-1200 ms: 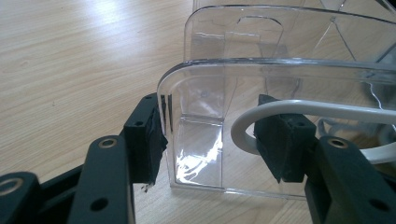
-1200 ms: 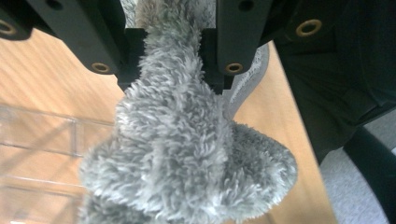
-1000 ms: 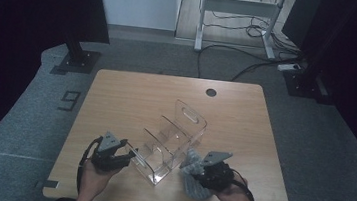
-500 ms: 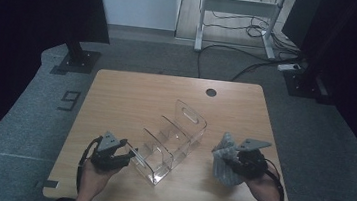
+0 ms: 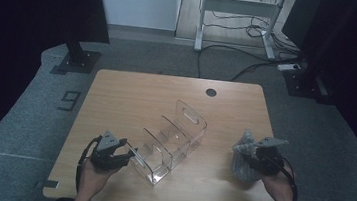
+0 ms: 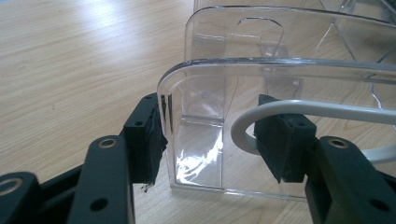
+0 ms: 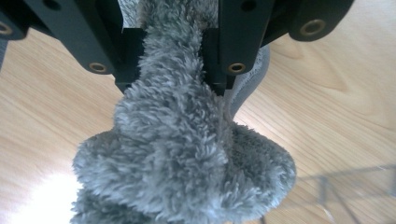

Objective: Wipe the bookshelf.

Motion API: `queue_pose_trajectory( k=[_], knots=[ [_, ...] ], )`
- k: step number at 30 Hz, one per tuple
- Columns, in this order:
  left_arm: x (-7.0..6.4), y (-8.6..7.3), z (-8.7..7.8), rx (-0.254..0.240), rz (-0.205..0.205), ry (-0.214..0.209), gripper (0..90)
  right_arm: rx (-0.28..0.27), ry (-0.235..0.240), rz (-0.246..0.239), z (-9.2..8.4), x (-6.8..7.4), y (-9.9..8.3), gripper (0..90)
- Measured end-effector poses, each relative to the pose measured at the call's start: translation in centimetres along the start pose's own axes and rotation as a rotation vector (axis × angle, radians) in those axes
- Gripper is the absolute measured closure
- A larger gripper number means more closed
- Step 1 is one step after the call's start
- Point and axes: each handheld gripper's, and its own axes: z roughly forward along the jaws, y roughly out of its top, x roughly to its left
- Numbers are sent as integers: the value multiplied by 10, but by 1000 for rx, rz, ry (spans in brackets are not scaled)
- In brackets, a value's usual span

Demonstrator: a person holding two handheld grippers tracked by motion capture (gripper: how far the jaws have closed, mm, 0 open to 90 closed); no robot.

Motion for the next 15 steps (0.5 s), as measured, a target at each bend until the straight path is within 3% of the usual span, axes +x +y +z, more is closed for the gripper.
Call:
queue_pose_trajectory(
  k=[10, 15],
  knots=[
    [4, -1, 0, -8, 1, -8, 438, 55, -17, 34, 37, -11, -24, 656],
    [7, -2, 0, -11, -13, -16, 420, 78, -15, 43, 45, -12, -31, 604]
  ],
)
